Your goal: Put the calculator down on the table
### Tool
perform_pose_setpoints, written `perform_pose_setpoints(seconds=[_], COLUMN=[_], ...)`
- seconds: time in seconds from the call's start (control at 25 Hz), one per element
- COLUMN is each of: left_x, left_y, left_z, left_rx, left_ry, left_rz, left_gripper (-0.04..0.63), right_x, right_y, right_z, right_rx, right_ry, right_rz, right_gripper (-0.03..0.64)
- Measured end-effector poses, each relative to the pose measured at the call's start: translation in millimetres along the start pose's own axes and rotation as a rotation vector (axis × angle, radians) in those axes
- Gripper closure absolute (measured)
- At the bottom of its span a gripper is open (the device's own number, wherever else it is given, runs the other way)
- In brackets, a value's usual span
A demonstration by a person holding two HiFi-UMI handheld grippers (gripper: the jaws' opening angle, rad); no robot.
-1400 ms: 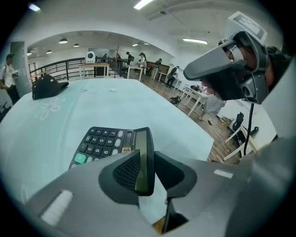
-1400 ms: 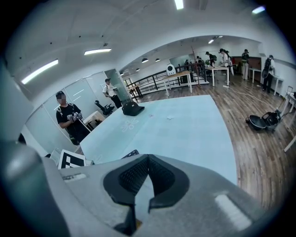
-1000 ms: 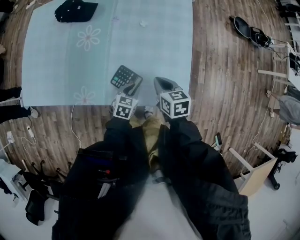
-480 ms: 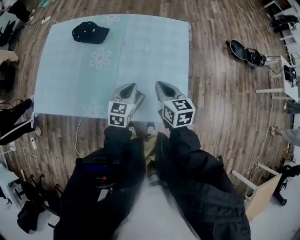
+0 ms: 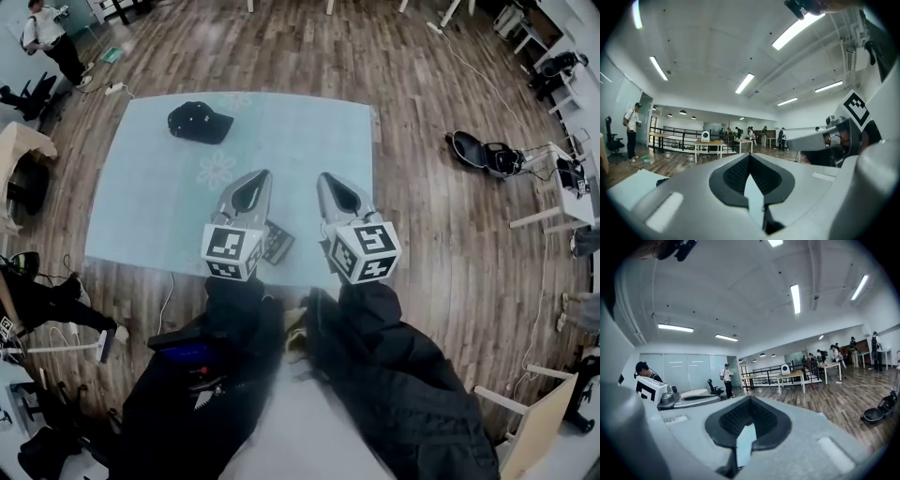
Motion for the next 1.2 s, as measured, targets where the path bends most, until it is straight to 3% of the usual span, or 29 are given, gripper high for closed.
perform_pose_setpoints(seconds=[0.32, 0.6, 1.2], left_x=[-75.3, -84.5, -91.7], left_y=[12.3, 13.1, 21.1], left_z=[2.7, 11.1, 6.1], left_rx=[-0.010, -0.041, -0.019], left_ry=[-0.006, -0.003, -0.002], left_rz=[-0.174, -0.155, -0.182], left_gripper=[0.594, 0.594, 0.594], right_x=[-60.7, -69.4, -80.7], right_y=[-5.1, -12.9, -13.8], right_z=[18.2, 21.1, 36.1], right_rx=[-0.026, -0.022, -0.006], right_ry=[0.101, 0.139, 0.250], right_rz=[-0.132, -0.123, -0.133], right_gripper=[0.618, 0.618, 0.618])
Point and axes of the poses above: the fingertips, and each gripper's own axes: y backward along the fingers, z to its left, x out of its underside, the point moved 2 cm from there along y, backward along the fingers, and after that the axes turned 14 degrees about -x, right-handed, at the moved point
